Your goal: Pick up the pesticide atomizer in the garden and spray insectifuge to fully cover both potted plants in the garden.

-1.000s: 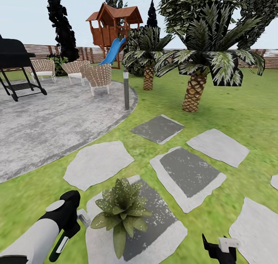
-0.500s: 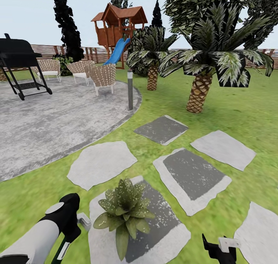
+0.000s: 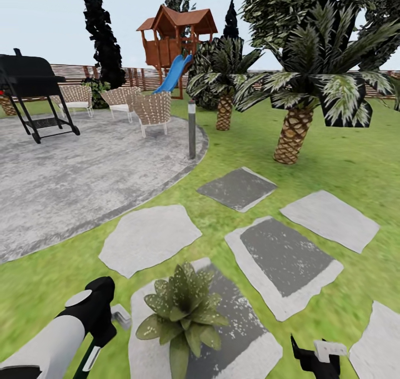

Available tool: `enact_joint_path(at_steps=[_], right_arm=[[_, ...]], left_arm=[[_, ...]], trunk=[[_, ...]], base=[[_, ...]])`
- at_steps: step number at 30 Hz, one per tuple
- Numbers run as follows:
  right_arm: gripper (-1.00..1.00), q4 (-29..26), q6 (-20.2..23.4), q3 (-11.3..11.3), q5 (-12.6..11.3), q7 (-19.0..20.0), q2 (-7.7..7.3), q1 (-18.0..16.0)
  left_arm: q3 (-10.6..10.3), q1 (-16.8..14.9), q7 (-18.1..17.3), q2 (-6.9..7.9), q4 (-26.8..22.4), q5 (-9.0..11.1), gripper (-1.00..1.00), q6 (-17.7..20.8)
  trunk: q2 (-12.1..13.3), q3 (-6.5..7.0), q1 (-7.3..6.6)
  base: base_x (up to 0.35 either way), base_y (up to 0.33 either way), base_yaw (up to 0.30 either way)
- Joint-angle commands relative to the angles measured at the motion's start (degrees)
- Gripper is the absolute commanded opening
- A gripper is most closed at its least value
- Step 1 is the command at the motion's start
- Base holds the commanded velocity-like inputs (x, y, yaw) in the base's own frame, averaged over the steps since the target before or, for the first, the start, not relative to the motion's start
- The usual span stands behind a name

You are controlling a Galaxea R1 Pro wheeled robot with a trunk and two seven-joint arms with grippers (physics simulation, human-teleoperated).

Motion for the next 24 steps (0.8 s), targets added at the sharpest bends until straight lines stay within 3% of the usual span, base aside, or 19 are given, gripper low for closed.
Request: enact_joint_path(at_steps=[1,24], right_arm=[[1.0,0.0,-0.2,-0.5,0.0,0.6,0.01,0.0],[1.0,0.0,-0.2,-0.5,0.0,0.6,0.01,0.0]], left_arm=[[0.0,0.0,-0.5,-0.01,-0.1,-0.4,-1.0,0.4],[0.1,1.6,-0.4,0.45,0.6,-0.4,-1.0,0.2]], trunk=[[0.0,-0.05,0.02],[0.0,-0.05,0.02]], base=[[0.21,0.005,0.002],[0.043,0.0,0.0]])
